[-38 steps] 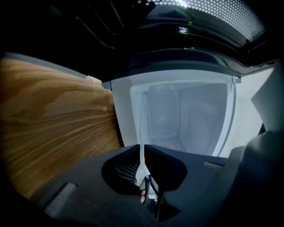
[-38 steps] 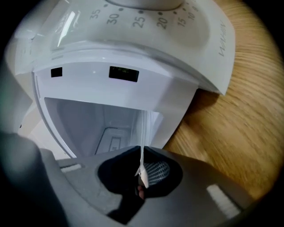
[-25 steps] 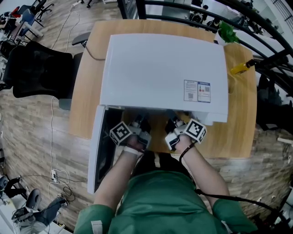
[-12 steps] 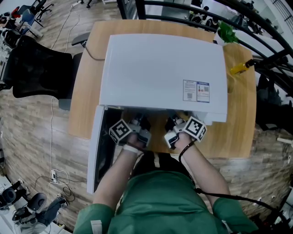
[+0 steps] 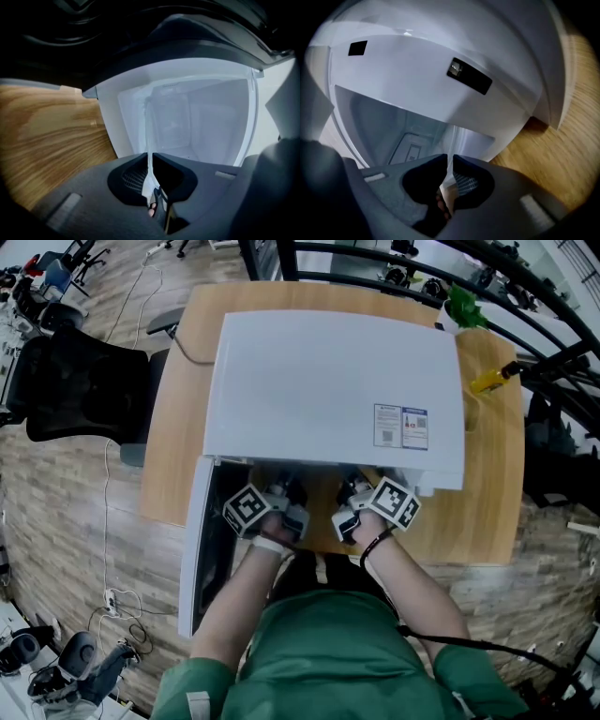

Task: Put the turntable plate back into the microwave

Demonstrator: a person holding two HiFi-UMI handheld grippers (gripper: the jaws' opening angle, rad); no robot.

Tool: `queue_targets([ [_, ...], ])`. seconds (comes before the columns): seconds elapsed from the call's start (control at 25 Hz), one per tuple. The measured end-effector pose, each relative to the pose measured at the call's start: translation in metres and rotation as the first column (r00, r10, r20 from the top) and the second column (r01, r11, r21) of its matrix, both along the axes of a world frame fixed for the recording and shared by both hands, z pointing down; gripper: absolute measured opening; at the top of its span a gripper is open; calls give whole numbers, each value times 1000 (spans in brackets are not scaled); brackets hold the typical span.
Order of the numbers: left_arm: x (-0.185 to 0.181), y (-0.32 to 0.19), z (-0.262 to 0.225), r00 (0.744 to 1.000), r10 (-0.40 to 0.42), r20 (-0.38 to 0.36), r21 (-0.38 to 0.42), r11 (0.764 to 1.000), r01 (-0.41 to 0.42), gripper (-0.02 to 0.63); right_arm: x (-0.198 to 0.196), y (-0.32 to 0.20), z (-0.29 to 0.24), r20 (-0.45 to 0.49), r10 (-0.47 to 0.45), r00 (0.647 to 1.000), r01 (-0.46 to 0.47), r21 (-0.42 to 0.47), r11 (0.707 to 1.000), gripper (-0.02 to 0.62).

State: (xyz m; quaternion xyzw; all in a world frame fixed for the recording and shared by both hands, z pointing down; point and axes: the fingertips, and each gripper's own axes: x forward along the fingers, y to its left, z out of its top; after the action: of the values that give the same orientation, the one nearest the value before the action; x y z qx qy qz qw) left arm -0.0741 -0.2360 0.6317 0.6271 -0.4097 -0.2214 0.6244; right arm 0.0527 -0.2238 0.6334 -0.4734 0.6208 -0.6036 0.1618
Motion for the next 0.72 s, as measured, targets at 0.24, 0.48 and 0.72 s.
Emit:
queue_targets([
  [0.24, -2, 5, 1, 1000, -2, 11, 0, 1000, 2, 57, -3, 2, -3, -19, -16, 1000, 16, 17, 1000, 89],
  [0.48, 0, 14, 7, 1000, 12, 7, -19, 1000, -12, 67, -5, 9, 1, -14, -16, 1000, 16, 2, 1000, 87],
  [0.72, 7, 20, 9, 999, 39, 1, -24, 999, -39, 67, -5, 14, 4, -10, -16, 1000, 16, -1, 1000, 63],
])
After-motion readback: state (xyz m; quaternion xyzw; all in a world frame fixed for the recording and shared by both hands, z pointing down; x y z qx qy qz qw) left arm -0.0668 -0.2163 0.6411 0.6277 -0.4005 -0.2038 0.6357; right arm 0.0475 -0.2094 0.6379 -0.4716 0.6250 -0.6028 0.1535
